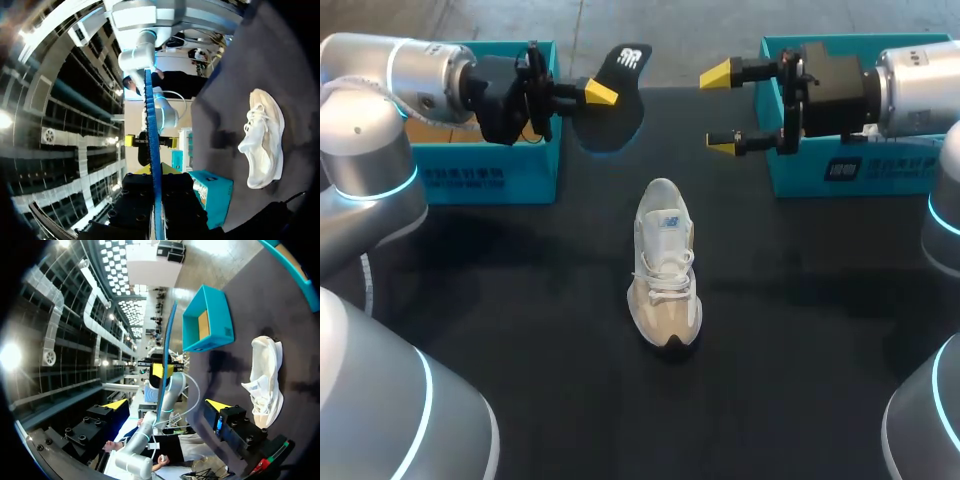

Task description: Take the shoe out of the shoebox, open the shoe tongue, remove and reinsert the insole, then place the shoe into the shoebox

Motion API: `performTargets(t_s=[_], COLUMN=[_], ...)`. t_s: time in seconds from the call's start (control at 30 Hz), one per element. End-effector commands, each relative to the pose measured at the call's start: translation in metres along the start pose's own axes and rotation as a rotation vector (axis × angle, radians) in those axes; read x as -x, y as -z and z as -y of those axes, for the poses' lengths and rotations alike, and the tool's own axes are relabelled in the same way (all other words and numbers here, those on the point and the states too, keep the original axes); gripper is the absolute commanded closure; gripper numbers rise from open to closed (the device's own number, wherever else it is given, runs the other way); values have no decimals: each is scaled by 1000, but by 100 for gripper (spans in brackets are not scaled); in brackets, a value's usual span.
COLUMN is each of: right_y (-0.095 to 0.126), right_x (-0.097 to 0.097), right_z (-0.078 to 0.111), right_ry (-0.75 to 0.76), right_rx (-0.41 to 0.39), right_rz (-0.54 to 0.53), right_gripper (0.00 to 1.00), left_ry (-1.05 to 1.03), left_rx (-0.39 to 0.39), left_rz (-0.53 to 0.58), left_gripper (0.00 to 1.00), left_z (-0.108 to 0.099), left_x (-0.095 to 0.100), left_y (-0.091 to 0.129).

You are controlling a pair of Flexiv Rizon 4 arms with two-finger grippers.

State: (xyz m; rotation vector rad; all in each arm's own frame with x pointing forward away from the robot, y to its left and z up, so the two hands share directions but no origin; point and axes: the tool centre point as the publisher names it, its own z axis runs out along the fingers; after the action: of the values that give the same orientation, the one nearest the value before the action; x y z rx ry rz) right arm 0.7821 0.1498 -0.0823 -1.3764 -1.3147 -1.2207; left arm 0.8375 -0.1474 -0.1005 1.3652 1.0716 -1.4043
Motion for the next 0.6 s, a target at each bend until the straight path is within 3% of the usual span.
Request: performTargets(t_s=[0.03, 0.17, 0.43, 0.6], right_y=[-2, -2, -3, -15], right_x=[0, 0, 0, 2], right_z=[0, 0, -2, -6], right_ry=[-1, -1, 1, 1], right_rx=[2, 2, 7, -4], right_rz=[0, 0, 4, 0], right_gripper=[0, 0, 0, 0], left_ry=[-22, 34, 3, -19], left_rx=[19, 45, 62, 76], left_rz=[15, 49, -2, -14], left_gripper=[100, 100, 100, 100], left_z=[-1, -2, -3, -5], left_x=[-2, -3, -9, -9], left_y=[-1, -1, -4, -11])
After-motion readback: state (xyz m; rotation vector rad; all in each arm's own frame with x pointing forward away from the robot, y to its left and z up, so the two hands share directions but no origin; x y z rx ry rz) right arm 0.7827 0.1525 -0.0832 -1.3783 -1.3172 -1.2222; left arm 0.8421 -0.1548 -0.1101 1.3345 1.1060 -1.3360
